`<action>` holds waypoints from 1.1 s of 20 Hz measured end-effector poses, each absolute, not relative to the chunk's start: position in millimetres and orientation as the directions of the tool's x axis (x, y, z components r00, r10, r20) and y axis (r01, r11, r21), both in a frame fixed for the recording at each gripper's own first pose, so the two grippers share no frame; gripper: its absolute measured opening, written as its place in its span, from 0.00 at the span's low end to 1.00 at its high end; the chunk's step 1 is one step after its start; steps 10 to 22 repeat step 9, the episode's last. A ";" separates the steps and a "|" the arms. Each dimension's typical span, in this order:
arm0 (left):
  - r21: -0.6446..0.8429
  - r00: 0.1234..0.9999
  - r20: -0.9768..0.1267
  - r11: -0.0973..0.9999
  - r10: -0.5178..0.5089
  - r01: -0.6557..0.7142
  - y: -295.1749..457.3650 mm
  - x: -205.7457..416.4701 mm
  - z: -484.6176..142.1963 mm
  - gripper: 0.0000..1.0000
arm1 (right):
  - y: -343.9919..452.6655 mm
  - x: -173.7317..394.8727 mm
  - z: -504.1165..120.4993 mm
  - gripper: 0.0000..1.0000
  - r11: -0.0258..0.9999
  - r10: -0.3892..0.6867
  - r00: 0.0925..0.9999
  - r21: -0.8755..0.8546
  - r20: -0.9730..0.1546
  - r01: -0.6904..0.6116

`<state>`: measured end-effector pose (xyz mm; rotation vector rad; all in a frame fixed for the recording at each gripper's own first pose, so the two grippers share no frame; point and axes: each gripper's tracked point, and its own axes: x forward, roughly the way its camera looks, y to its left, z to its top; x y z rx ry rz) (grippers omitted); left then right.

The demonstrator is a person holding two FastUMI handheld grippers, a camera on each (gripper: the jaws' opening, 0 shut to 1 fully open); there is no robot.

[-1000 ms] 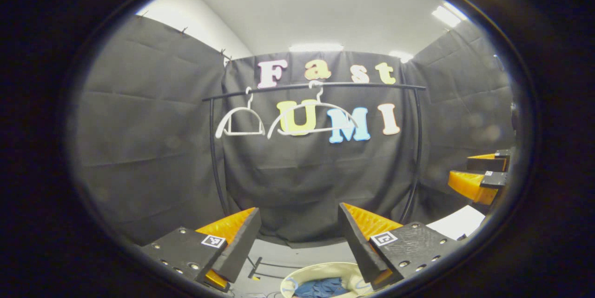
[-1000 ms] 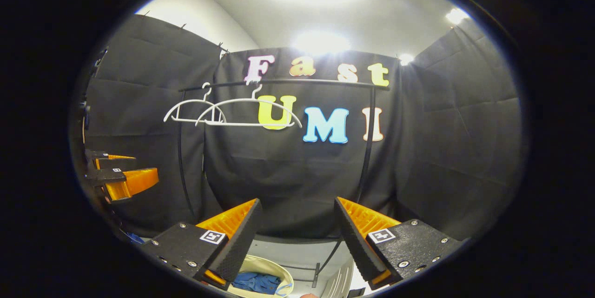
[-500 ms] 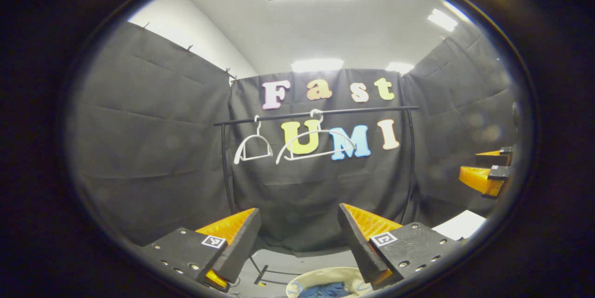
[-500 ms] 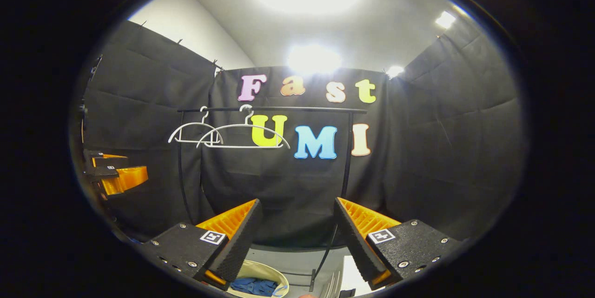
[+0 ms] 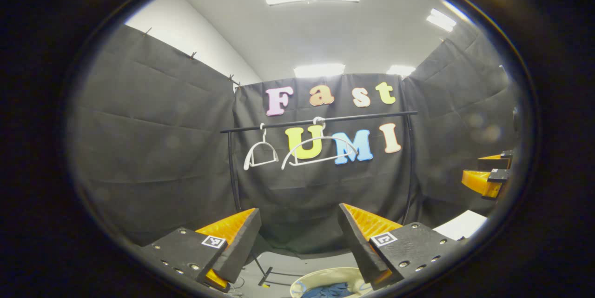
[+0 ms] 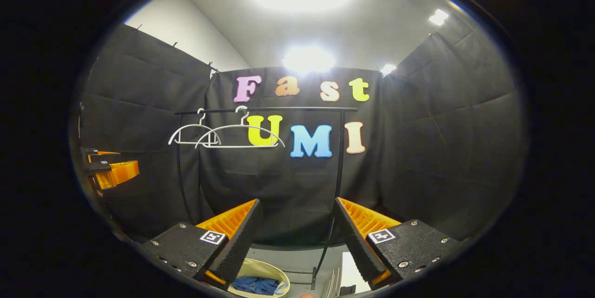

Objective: Grasp the clothes on the hanger with both hands and then place them into the laundry hamper below.

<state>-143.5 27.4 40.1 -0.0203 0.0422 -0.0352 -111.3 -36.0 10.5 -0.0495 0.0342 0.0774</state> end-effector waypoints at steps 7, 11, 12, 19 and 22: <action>-0.024 0.999 -0.033 1.000 -0.021 0.020 30.0 -145.8 40.5 0.97 | -31.7 -112.0 13.5 0.95 0.995 0.081 0.997 -0.051 -0.018 -0.082; -0.024 0.999 -0.033 0.999 -0.022 0.021 30.0 -145.4 38.3 0.97 | -29.7 -111.1 12.0 0.95 0.995 0.085 0.996 -0.047 -0.022 -0.086; -0.024 0.999 -0.033 0.999 -0.022 0.021 30.0 -145.4 38.3 0.97 | -29.7 -111.1 12.0 0.95 0.995 0.085 0.996 -0.047 -0.022 -0.086; -0.024 0.999 -0.033 0.999 -0.022 0.021 30.0 -145.4 38.3 0.97 | -29.7 -111.1 12.0 0.95 0.995 0.085 0.996 -0.047 -0.022 -0.086; -0.024 0.999 -0.033 0.999 -0.022 0.021 30.0 -145.4 38.3 0.97 | -29.7 -111.1 12.0 0.95 0.995 0.085 0.996 -0.047 -0.022 -0.086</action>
